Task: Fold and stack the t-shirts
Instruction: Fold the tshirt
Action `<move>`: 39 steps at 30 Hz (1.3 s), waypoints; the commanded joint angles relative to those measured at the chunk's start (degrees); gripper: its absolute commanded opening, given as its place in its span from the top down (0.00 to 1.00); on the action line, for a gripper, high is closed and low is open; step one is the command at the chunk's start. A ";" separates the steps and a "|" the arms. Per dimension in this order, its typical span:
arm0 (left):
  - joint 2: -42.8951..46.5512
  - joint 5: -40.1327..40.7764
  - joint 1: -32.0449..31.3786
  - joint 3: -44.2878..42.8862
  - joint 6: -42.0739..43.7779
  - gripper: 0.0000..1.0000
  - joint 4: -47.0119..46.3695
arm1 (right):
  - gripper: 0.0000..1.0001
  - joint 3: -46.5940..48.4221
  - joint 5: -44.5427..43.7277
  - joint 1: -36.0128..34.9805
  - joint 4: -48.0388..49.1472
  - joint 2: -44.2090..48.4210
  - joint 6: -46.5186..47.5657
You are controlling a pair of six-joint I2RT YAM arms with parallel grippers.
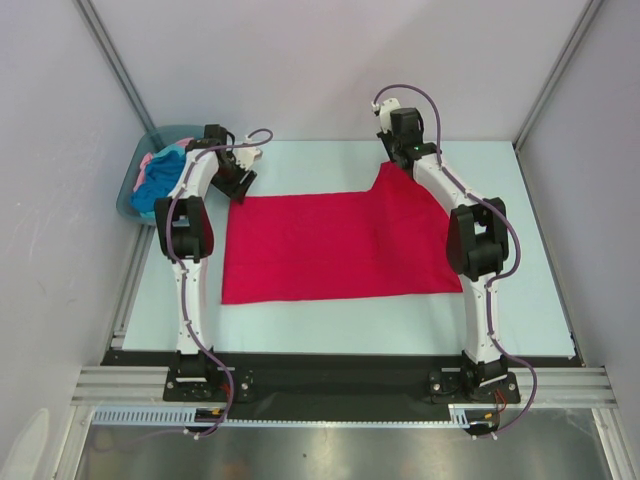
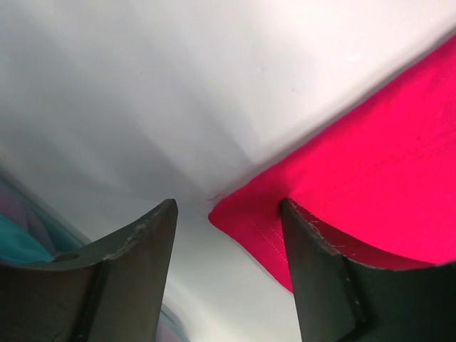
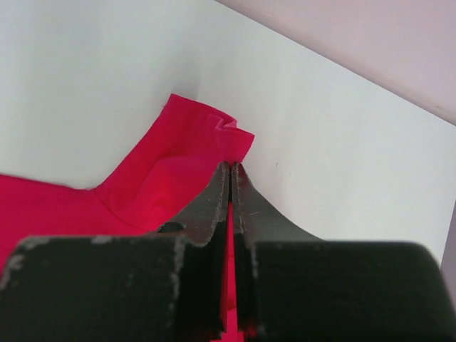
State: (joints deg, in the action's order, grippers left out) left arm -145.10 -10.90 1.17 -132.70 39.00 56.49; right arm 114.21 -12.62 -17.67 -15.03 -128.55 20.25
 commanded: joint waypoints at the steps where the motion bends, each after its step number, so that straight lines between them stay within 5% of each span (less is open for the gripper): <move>1: 1.04 3.07 2.96 -0.45 1.07 0.32 -4.28 | 1.00 0.22 -0.82 -0.43 2.81 3.04 0.58; 39: 5.97 10.72 2.79 6.05 5.99 0.34 -9.47 | 1.00 0.57 -1.35 -0.61 3.51 2.43 1.19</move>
State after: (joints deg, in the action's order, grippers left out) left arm -141.40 -6.39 1.34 -128.84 42.11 47.20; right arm 114.21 -13.13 -17.93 -14.55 -128.55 20.93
